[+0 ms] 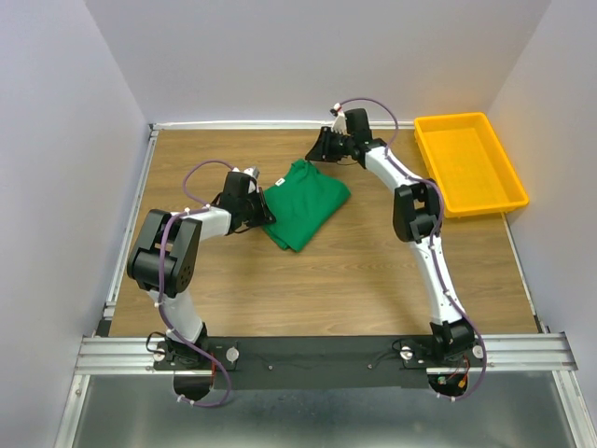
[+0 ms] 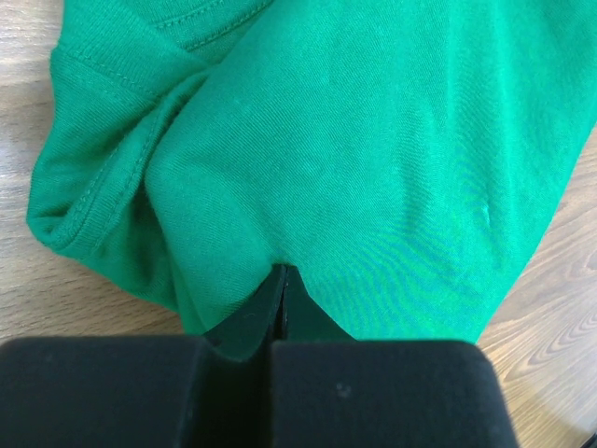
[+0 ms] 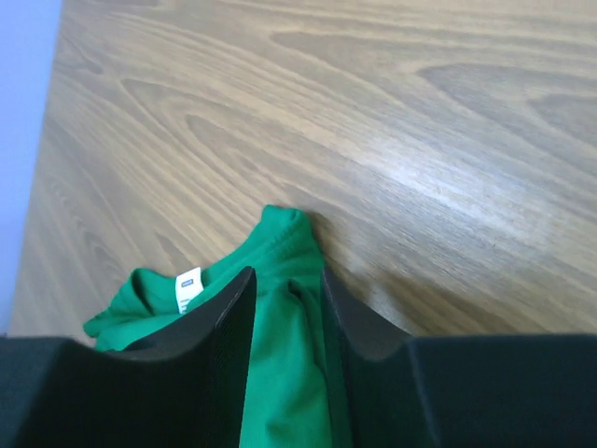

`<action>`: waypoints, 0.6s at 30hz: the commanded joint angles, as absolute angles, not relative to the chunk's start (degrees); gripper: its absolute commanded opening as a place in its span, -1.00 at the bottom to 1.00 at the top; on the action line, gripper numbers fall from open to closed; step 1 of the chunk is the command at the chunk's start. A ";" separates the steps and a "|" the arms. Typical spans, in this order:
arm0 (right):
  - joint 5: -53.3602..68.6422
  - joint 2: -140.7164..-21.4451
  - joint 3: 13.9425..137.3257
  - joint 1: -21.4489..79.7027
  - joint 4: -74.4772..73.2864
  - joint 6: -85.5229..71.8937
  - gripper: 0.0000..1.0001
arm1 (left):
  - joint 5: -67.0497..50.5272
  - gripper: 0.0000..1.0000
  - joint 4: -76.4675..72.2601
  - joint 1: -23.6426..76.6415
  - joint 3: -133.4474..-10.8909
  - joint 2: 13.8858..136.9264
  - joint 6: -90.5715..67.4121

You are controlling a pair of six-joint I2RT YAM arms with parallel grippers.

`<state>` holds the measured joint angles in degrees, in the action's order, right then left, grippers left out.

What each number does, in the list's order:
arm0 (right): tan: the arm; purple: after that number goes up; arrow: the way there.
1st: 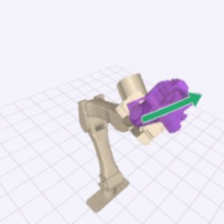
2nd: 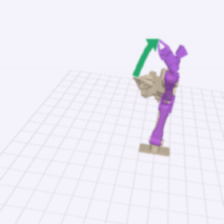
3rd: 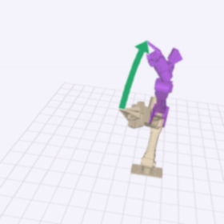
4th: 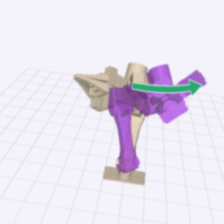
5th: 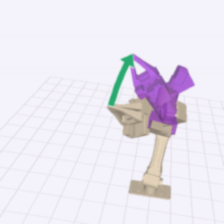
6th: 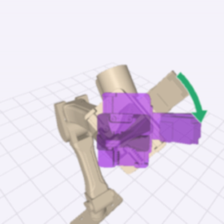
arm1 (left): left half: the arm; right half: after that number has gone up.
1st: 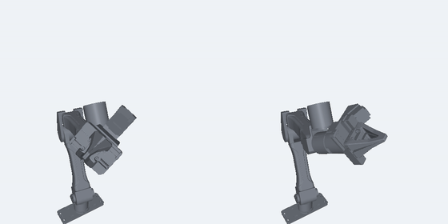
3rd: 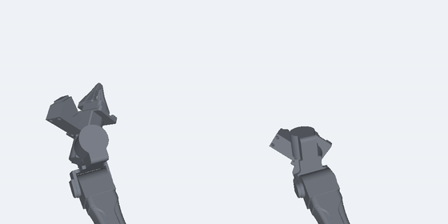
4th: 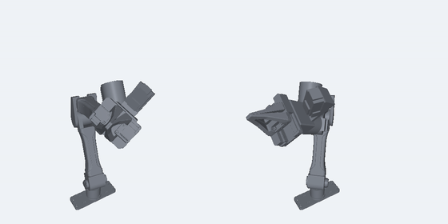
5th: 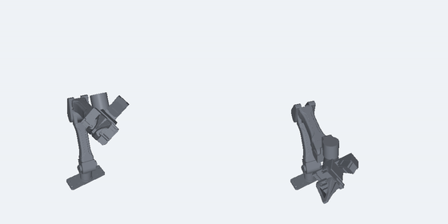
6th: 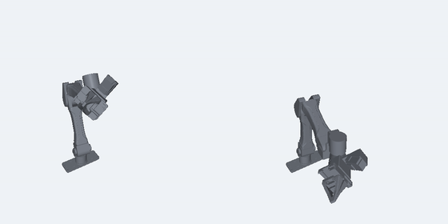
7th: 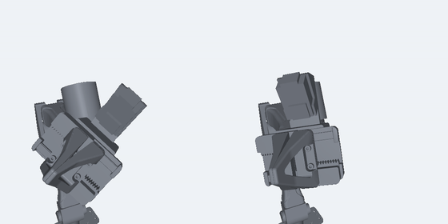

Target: Fold and stack the t-shirts

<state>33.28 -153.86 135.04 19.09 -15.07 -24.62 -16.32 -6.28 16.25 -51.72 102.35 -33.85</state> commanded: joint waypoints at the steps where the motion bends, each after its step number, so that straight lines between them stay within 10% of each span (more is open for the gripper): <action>1: 45.38 -152.67 134.39 17.14 -10.81 -20.53 -0.15 | -14.41 -1.00 -6.32 16.00 -50.54 101.52 -32.61; 6: 59.58 -144.77 126.05 15.38 -10.72 -5.91 -0.30 | -15.11 -1.00 -7.12 16.08 -53.17 99.67 -30.94; 10: 64.59 -142.82 121.56 16.52 -12.56 -2.46 -0.99 | -16.43 -1.00 -7.12 16.08 -54.58 99.67 -29.88; 18: 58.98 -148.35 125.41 19.25 -16.69 -2.72 -0.99 | -18.28 -1.00 -8.43 16.08 -52.04 99.58 -29.97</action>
<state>59.68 -145.03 122.69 17.67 -13.50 -4.29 -16.71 -6.70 16.25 -53.34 101.36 -30.89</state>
